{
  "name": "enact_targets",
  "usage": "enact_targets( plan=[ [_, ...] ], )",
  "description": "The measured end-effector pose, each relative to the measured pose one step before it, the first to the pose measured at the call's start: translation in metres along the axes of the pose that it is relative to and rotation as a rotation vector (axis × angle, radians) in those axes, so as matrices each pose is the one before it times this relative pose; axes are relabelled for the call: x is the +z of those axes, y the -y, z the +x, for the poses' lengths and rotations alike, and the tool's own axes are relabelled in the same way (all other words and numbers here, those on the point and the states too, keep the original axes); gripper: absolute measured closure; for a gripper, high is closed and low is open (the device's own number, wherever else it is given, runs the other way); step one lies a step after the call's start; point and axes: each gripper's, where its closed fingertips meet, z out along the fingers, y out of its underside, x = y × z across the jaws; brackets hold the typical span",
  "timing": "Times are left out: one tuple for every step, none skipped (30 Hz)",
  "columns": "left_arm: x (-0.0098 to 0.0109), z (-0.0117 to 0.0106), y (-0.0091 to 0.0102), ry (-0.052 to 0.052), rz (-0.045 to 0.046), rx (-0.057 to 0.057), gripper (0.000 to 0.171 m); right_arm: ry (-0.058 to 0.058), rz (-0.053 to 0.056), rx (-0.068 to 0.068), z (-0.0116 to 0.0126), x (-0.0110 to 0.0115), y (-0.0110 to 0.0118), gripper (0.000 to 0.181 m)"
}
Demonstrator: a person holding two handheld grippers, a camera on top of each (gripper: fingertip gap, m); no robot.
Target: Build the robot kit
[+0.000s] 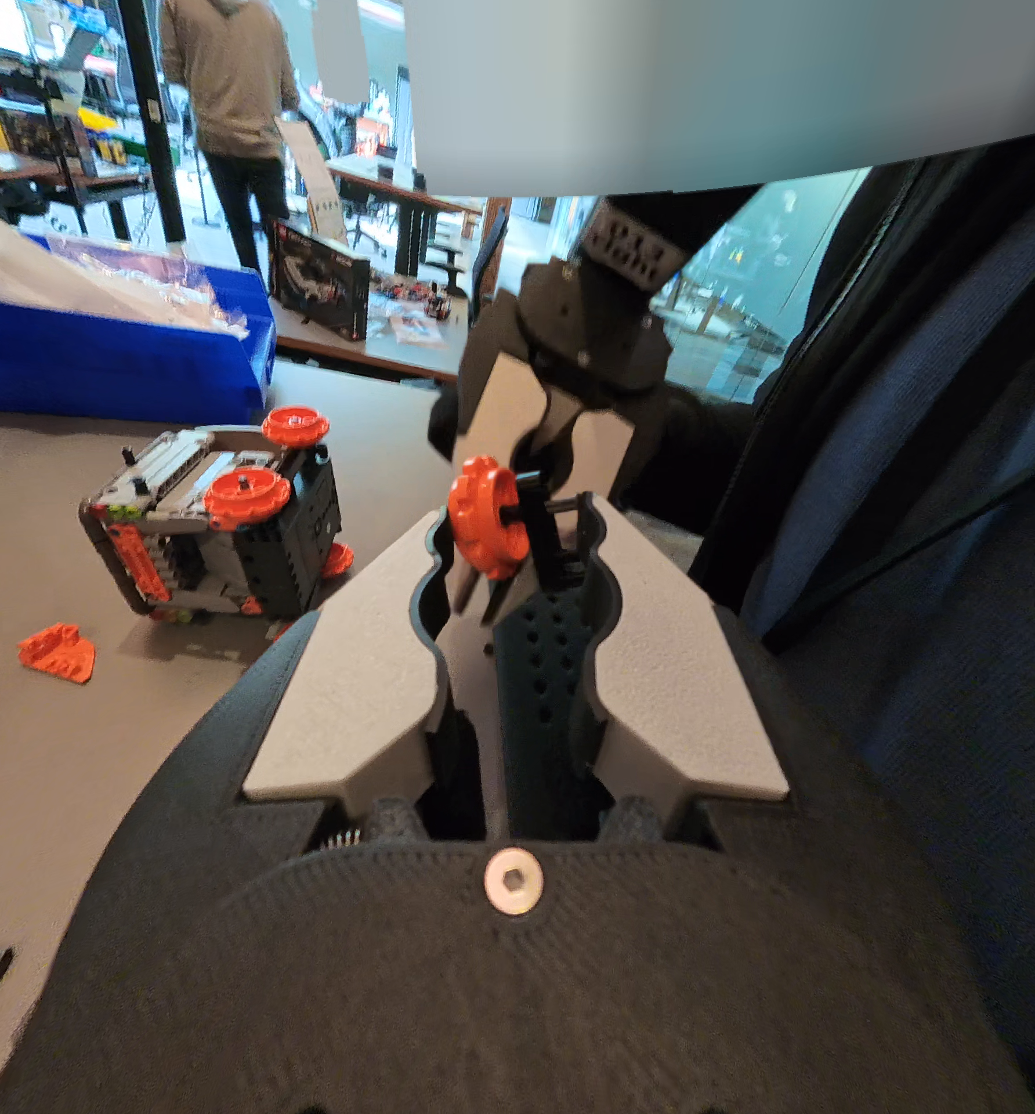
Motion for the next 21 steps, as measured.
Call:
enact_targets(
  plan=[
    [0.00242, 0.00111, 0.00382, 0.0075, 0.00537, 0.0184, 0.131, 0.006, -0.0156, -0.0325, -0.00489, 0.00421, -0.00086, 0.181],
    [0.00025, 0.00025, 0.00081, 0.0016, -0.01248, 0.018, 0.13, 0.0041, -0.0087, -0.0143, -0.00265, 0.00237, 0.0003, 0.181],
    [-0.00216, -0.00117, 0.00371, -0.0084, 0.01452, -0.0241, 0.13, 0.0065, 0.0239, 0.0193, 0.00015, -0.00058, 0.00419, 0.181],
    [-0.00192, -0.0017, 0.00373, 0.0041, 0.01616, -0.0072, 0.13, -0.0014, 0.0238, 0.0204, 0.00166, -0.00143, 0.00398, 0.181],
    [-0.00065, -0.00197, -0.00028, 0.0136, -0.01059, 0.0113, 0.13, -0.0111, -0.0073, 0.0103, 0.00265, -0.00036, -0.00045, 0.181],
    [-0.00042, -0.00312, -0.00222, 0.0201, -0.01584, 0.0121, 0.13, 0.0127, -0.0151, 0.0277, 0.00045, 0.00065, -0.00339, 0.181],
    [-0.00026, -0.00325, -0.00349, 0.0146, -0.0134, 0.001, 0.13, 0.0135, -0.0018, 0.0625, 0.00294, -0.00042, -0.00369, 0.166],
    [-0.0005, -0.00075, -0.00149, -0.0006, 0.00683, -0.0078, 0.13, -0.0052, 0.0103, 0.0708, 0.00682, -0.00288, -0.0038, 0.158],
    [-0.0008, 0.0007, 0.00073, 0.0005, 0.01593, -0.0055, 0.131, 0.0018, 0.0187, 0.0488, 0.00441, -0.00484, -0.00291, 0.156],
    [-0.00109, -0.00077, 0.00152, 0.0127, 0.01416, -0.0026, 0.131, 0.0014, 0.0431, 0.0359, 0.0023, -0.00667, 0.00159, 0.156],
    [-0.0004, -0.00127, -0.00122, 0.0078, -0.00423, -0.0041, 0.13, 0.0011, 0.0838, 0.0468, 0.00171, -0.00814, 0.00915, 0.156],
    [0.00064, -0.0015, -0.00303, 0.0094, -0.0127, 0.0037, 0.13, 0.0198, 0.0919, 0.0588, -0.00087, -0.00723, 0.01245, 0.146],
    [0.00113, -0.00056, -0.00151, 0.0069, -0.00245, 0.0086, 0.13, 0.0221, 0.0595, 0.0497, -0.00199, -0.00411, 0.00921, 0.142],
    [0.0018, 0.00178, -0.00081, -0.0101, -0.00316, -0.0017, 0.13, 0.0001, 0.0298, 0.0169, -0.00053, -0.00108, 0.00448, 0.148],
    [0.00243, 0.00204, -0.00076, -0.0107, -0.00457, 0.0001, 0.13, -0.0059, 0.0043, -0.0114, -0.00095, 0.00104, 0.00024, 0.159],
    [0.00156, -0.00057, -0.00087, 0.0079, -0.00587, 0.0092, 0.13, -0.012, -0.0028, -0.015, -0.00027, 0.00108, -0.00058, 0.16],
    [-0.00055, 0.00111, 0.00139, -0.0126, 0.00722, 0.0003, 0.13, -0.0076, 0.0036, -0.0128, -0.00065, -0.00032, 0.0008, 0.16],
    [0.0002, 0.00082, 0.00101, -0.0042, 0.00039, -0.0032, 0.13, -0.0078, 0.0009, -0.0128, -0.00096, -0.00055, 0.00081, 0.16],
    [0.00048, 0.00115, 0.00063, 0.003, -0.00154, 0.0176, 0.13, -0.0081, -0.0007, -0.0114, -0.00071, -0.00089, 0.00043, 0.161],
    [0.00072, 0.00098, 0.00022, -0.0007, -0.00508, 0.0064, 0.13, -0.0097, -0.0012, -0.0076, 0.00026, -0.00085, -0.00029, 0.166],
    [0.00049, 0.00112, 0.00069, -0.0026, -0.0009, 0.0041, 0.131, -0.014, -0.0044, -0.0079, 0.00097, -0.00026, -0.00138, 0.168]
  ],
)
